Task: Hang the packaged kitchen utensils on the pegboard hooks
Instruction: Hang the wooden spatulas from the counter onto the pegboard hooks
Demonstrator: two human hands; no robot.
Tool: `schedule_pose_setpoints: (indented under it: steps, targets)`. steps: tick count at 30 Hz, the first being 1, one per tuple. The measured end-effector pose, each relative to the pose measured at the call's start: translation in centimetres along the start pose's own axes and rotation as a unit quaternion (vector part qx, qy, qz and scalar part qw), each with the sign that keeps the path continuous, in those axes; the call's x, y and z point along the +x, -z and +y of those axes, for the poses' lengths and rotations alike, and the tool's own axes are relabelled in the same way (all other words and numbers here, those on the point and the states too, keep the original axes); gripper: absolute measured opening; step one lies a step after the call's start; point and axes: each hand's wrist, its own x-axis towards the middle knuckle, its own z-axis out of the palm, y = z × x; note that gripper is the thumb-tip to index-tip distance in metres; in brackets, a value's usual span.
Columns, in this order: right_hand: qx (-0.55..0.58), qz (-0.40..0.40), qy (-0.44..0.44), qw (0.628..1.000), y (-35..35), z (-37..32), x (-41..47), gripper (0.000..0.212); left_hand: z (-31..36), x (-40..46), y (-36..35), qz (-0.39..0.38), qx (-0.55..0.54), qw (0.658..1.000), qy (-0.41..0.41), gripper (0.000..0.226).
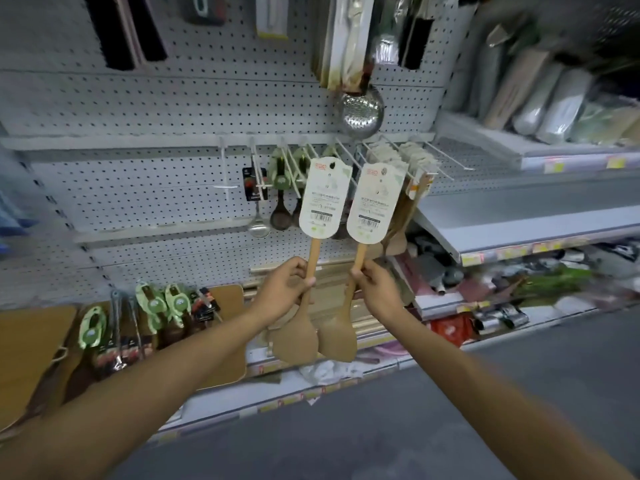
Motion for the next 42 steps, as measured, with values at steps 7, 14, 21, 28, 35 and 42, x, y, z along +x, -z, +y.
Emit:
schedule_pose_setpoints:
  steps: [7, 14, 21, 28, 35, 42]
  targets:
    - [0.034, 0.015, -0.008, 0.999, 7.5, 3.5, 1.5, 0.004, 1.3, 4.3, -7.5, -0.005, -0.012, 1.000, -0.012, 0.035]
    - [0.041, 0.054, -0.039, 0.997, 11.7, 5.8, 4.9, 0.011, 0.1, 9.2, -11.4, -0.043, -0.011, 0.999, -0.014, 0.023]
    - [0.049, 0.085, -0.066, 0.993, 14.5, 7.6, 9.3, 0.020, -0.1, 15.6, -13.2, -0.095, -0.008, 0.995, -0.017, 0.016]
    - [0.028, 0.119, -0.085, 0.989, 16.7, 8.5, 13.0, 0.021, 0.1, 19.8, -14.4, -0.133, 0.002, 0.990, -0.037, 0.015]
    - [-0.001, 0.122, -0.130, 0.984, 19.4, 10.1, 16.7, 0.023, -0.2, 21.9, -15.7, -0.144, 0.052, 0.988, -0.027, 0.015]
    - [-0.025, 0.064, -0.142, 0.988, 22.8, 13.6, 20.2, 0.024, -0.1, 23.7, -18.7, -0.108, 0.072, 0.991, -0.014, 0.015]
